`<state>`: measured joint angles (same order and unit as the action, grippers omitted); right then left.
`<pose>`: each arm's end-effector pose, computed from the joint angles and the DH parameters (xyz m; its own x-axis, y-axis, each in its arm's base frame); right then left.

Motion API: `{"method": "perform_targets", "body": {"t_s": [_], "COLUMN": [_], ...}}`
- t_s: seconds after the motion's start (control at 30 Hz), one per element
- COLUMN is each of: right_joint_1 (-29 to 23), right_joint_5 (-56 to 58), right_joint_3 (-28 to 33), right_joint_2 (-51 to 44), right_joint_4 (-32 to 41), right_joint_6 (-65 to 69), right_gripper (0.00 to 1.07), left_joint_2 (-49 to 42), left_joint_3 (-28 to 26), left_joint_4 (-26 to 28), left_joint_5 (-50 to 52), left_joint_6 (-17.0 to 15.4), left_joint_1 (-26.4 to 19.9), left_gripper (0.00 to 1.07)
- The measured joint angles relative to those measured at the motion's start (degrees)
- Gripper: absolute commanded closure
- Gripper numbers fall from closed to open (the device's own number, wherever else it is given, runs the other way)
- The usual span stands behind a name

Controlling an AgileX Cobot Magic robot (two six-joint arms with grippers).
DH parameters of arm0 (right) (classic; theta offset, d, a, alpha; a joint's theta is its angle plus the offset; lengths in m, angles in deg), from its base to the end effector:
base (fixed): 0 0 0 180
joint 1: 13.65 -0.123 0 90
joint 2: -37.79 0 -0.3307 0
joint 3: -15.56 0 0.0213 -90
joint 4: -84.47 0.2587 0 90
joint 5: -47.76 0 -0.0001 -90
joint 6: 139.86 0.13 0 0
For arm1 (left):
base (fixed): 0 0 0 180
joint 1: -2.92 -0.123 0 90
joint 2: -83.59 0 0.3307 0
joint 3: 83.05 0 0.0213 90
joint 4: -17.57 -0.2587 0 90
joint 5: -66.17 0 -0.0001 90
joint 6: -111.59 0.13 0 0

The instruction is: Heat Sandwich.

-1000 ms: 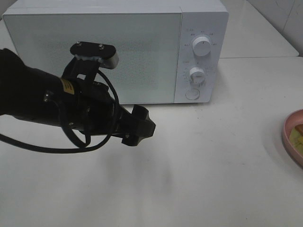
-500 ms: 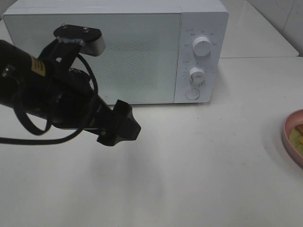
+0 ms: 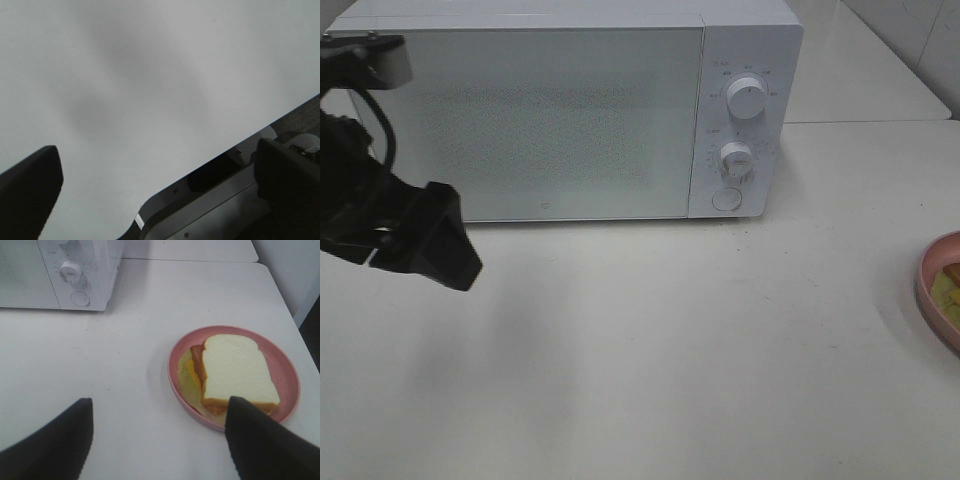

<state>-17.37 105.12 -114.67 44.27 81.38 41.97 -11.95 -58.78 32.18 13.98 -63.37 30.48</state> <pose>-0.0059 -0.0063 0.2697 -0.3991 -0.0231 -0.9166 -0.0222 0.9996 -0.0156 0.2215 -0.1448 0.2695 -0.8672 0.3747 -0.3279 0.4539 0.8658 -0.2109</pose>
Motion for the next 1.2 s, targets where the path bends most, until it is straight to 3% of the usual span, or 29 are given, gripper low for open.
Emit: {"method": "perform_targets", "body": {"t_s": [0.03, 0.2, 0.33, 0.47, 0.67, 1.2], "right_joint_1": [0.0, 0.0, 0.0, 0.0, 0.0, 0.0], "right_joint_5": [0.0, 0.0, 0.0, 0.0, 0.0, 0.0], "right_joint_3": [0.0, 0.0, 0.0, 0.0, 0.0, 0.0], "right_joint_2": [0.0, 0.0, 0.0, 0.0, 0.0, 0.0], "right_joint_4": [0.0, 0.0, 0.0, 0.0, 0.0, 0.0], "right_joint_6": [0.0, 0.0, 0.0, 0.0, 0.0, 0.0], "right_gripper": [0.36, 0.36, 0.36, 0.36, 0.36, 0.36], "left_joint_2": [-1.5, -3.8, -9.2, -13.4, -19.8, -43.9], "left_joint_3": [0.0, 0.0, 0.0, 0.1, 2.9, 18.6], "left_joint_4": [-0.4, -1.7, -5.5, -8.7, -11.2, -12.0], "left_joint_5": [-2.2, -5.4, -9.6, -11.1, -11.3, -11.7], "left_joint_6": [-0.4, -1.0, -2.5, -4.4, -5.7, -5.7], "left_joint_1": [-2.9, -7.1, -15.9, -19.7, -20.6, -20.6], "left_gripper": [0.06, 0.06, 0.06, 0.06, 0.06, 0.06]}}
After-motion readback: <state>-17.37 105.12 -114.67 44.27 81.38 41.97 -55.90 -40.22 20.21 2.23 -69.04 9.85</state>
